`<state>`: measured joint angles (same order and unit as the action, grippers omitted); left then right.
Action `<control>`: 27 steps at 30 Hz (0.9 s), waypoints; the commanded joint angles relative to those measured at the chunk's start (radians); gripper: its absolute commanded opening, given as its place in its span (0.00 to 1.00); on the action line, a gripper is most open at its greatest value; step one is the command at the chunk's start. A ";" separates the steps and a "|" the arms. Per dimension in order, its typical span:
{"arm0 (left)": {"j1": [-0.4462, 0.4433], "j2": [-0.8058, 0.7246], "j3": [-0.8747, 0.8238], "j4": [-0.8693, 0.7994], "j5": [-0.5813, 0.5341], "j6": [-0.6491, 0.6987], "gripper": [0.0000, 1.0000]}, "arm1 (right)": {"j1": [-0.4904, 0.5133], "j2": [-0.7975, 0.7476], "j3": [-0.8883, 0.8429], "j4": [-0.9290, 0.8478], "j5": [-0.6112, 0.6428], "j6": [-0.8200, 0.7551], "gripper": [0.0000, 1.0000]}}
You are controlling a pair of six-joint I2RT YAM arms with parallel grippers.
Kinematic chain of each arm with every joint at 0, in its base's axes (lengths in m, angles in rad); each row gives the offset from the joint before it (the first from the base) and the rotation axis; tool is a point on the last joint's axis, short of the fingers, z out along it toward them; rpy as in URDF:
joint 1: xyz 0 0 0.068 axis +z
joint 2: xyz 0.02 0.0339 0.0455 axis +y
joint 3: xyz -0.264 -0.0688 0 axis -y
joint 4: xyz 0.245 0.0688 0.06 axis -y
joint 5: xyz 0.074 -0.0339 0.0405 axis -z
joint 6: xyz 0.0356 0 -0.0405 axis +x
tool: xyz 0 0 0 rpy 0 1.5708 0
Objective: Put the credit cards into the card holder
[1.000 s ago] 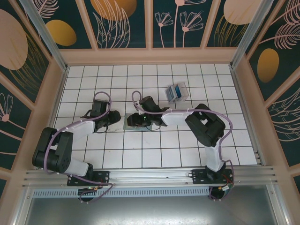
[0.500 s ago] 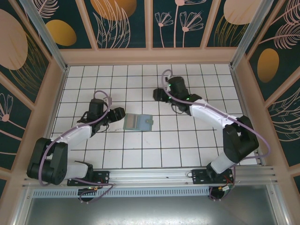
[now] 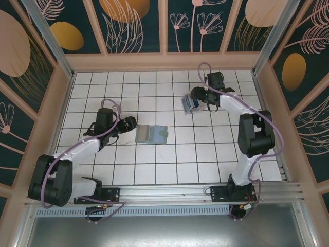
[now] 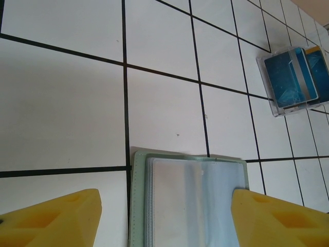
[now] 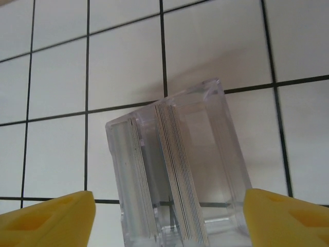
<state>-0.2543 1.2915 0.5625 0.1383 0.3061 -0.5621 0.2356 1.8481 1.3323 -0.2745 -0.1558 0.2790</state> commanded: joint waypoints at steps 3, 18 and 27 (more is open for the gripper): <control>0.000 0.024 -0.002 0.012 -0.019 0.001 0.68 | -0.001 0.073 0.074 -0.057 -0.106 -0.036 0.72; 0.000 0.045 0.017 0.013 -0.011 -0.016 0.67 | 0.000 0.148 0.160 -0.151 -0.152 -0.089 0.67; 0.001 0.039 0.020 -0.006 -0.019 -0.001 0.66 | 0.000 0.101 0.123 -0.114 -0.253 -0.090 0.58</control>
<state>-0.2543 1.3251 0.5629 0.1375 0.3023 -0.5686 0.2325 1.9797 1.4651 -0.3927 -0.3508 0.2054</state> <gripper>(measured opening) 0.664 0.590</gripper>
